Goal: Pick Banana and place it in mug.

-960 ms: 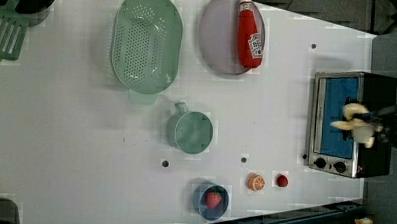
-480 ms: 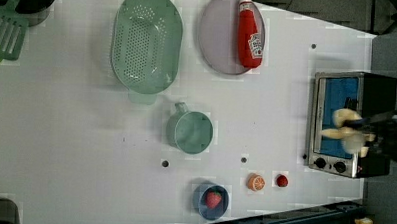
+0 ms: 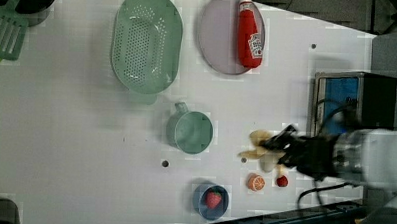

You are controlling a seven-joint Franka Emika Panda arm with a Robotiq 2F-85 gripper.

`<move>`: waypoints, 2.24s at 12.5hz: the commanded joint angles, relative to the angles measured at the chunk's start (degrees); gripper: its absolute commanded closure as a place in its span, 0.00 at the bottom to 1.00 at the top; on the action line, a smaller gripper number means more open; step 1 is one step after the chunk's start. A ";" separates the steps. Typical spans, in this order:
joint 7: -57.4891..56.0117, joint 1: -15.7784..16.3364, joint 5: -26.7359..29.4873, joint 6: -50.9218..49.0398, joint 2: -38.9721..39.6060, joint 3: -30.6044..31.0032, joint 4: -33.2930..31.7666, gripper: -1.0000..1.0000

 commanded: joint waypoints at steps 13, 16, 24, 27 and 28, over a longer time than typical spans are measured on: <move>15.77 0.47 -4.49 35.42 20.65 2.13 -9.54 0.30; 15.78 0.39 -4.48 33.95 18.63 1.61 -9.47 0.00; 10.43 -1.02 -4.31 8.55 0.48 -5.81 -1.26 0.00; 1.09 -1.33 -4.32 -0.95 -2.63 -13.90 5.41 0.00; -1.28 -1.38 -4.44 -3.98 -3.06 -16.53 7.69 0.00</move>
